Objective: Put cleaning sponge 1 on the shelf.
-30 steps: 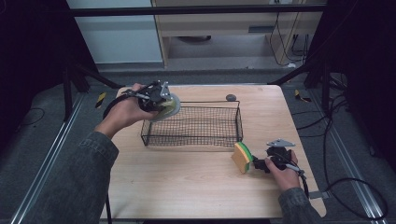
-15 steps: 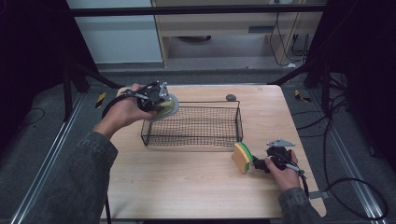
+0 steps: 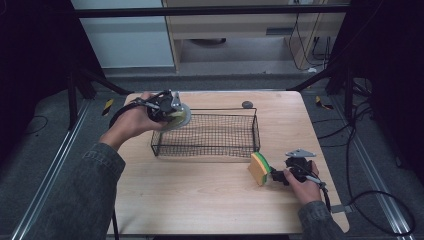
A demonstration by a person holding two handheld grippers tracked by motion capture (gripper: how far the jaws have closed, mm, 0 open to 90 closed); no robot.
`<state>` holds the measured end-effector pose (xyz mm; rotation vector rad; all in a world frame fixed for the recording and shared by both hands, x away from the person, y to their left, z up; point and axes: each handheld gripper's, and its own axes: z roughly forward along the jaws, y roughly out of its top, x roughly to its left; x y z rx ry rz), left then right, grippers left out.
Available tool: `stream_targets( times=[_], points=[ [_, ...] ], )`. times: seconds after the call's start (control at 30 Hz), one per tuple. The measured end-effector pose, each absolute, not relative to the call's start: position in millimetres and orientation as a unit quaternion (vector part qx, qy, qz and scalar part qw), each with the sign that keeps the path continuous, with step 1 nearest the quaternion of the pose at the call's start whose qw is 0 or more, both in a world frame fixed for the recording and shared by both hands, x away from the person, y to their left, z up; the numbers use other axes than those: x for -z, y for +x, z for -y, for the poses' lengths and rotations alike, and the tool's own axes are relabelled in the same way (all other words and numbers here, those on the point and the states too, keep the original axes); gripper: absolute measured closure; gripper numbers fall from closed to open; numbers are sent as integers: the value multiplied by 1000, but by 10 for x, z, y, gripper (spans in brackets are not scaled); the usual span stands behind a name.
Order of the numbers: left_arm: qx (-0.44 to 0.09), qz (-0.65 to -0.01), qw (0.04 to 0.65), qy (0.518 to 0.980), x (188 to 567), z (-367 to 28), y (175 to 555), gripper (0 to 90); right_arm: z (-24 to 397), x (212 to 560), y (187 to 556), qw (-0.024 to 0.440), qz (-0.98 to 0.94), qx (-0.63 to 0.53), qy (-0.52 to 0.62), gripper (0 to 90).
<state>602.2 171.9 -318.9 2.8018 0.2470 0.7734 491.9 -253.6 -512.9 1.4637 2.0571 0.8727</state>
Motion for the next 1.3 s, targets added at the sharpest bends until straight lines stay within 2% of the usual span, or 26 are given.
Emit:
stream_targets(
  times=[1.3],
  points=[
    [-248, -53, 77, 964, 3576, -1622, 6044, 698, 2535, 5129, 4919, 233, -749, -318, 533, 14]
  ],
)
